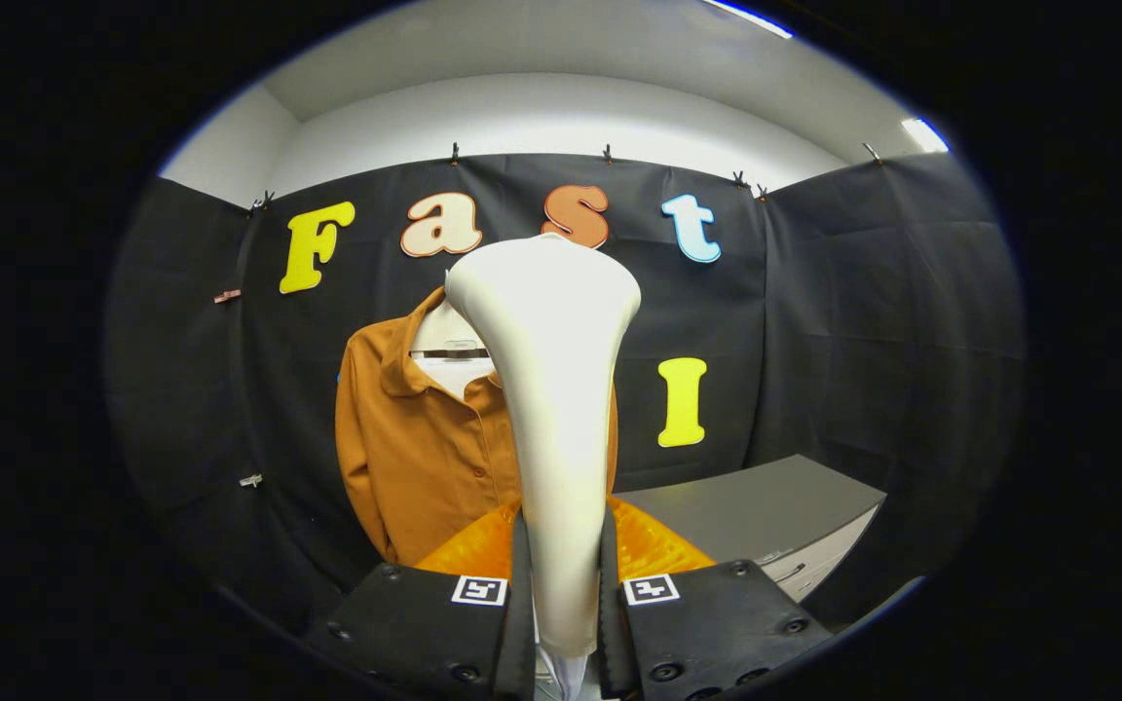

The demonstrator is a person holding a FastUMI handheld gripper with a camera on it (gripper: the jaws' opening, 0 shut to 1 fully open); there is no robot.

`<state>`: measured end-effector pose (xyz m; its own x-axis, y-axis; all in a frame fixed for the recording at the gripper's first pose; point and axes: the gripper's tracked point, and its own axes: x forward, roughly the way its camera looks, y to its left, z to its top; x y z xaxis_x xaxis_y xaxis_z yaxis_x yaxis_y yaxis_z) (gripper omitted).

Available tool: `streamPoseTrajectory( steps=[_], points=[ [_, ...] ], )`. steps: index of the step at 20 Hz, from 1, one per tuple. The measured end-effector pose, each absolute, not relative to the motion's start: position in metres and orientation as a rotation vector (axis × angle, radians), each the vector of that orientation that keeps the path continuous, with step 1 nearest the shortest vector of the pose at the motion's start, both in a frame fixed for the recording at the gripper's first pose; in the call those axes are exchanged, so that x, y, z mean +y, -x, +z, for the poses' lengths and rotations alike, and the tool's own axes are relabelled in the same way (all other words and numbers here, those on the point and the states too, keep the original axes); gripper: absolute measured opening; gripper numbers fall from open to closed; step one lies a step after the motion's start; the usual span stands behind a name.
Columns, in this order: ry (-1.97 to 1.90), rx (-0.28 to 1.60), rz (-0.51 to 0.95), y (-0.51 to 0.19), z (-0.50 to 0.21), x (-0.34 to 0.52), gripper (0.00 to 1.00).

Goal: Iron the clothes twice with a garment steamer, once on the left side and once on the right side.

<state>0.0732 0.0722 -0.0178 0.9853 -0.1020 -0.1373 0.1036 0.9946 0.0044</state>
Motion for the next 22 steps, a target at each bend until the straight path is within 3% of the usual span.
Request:
streamPoseTrajectory(
  steps=[22],
  points=[
    [0.011, 0.122, -0.106, -0.059, -0.018, 0.076, 0.29]
  ],
)
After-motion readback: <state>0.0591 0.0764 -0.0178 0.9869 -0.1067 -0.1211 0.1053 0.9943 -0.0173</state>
